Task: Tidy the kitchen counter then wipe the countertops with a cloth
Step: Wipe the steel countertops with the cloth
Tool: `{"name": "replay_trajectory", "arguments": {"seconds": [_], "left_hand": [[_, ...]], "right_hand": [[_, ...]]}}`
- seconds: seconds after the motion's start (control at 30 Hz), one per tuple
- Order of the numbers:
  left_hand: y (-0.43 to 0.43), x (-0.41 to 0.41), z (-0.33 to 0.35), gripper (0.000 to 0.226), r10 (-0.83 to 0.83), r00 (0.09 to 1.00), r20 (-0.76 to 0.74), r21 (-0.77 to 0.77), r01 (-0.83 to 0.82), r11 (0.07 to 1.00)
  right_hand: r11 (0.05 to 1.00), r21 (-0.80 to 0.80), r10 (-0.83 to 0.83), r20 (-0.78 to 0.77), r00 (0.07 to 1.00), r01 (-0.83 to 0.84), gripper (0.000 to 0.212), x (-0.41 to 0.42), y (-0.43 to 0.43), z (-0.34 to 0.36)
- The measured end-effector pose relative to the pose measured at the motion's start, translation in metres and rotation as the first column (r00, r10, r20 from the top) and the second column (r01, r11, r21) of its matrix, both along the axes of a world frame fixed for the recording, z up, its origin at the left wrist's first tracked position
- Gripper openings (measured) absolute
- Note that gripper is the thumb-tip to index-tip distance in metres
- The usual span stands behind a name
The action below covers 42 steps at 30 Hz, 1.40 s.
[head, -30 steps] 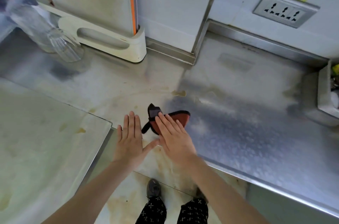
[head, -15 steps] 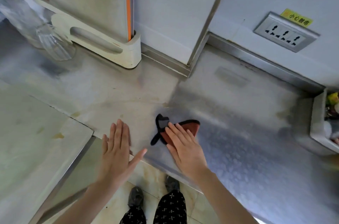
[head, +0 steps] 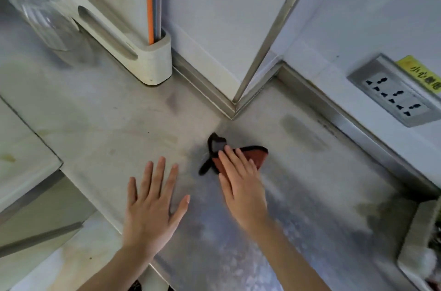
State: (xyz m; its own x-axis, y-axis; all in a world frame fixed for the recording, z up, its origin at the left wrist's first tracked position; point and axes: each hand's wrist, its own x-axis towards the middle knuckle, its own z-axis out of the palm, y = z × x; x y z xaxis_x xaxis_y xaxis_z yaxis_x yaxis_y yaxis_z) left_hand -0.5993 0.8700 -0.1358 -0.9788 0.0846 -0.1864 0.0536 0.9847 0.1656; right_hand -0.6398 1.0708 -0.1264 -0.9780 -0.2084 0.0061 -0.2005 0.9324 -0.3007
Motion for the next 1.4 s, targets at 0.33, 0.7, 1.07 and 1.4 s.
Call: {"name": "replay_trajectory", "arguments": {"seconds": [0.33, 0.7, 1.07, 1.4], "left_hand": [[0.003, 0.0, 0.002, 0.067, 0.017, 1.0, -0.026, -0.031, -0.018, 0.999], [0.004, 0.001, 0.003, 0.067, 0.021, 0.999, -0.035, -0.031, -0.022, 0.999], [-0.005, 0.011, 0.012, 0.069, 0.125, 0.989, -0.084, 0.018, -0.124, 0.992], [-0.152, 0.04, 0.02, 0.087, 0.426, 0.904, 0.031, -0.061, -0.424, 0.904]], "right_hand": [[0.895, -0.054, -0.445, -0.014, 0.895, 0.444, 0.045, -0.105, 0.096, -0.004], [0.996, 0.032, 0.09, -0.066, 0.994, -0.088, 0.044, -0.066, 0.07, -0.004], [0.999, -0.024, 0.044, -0.008, 0.999, -0.044, 0.046, -0.013, -0.02, -0.005], [0.927, -0.052, -0.368, 0.051, 0.928, 0.37, 0.047, -0.038, -0.074, -0.006]]}}
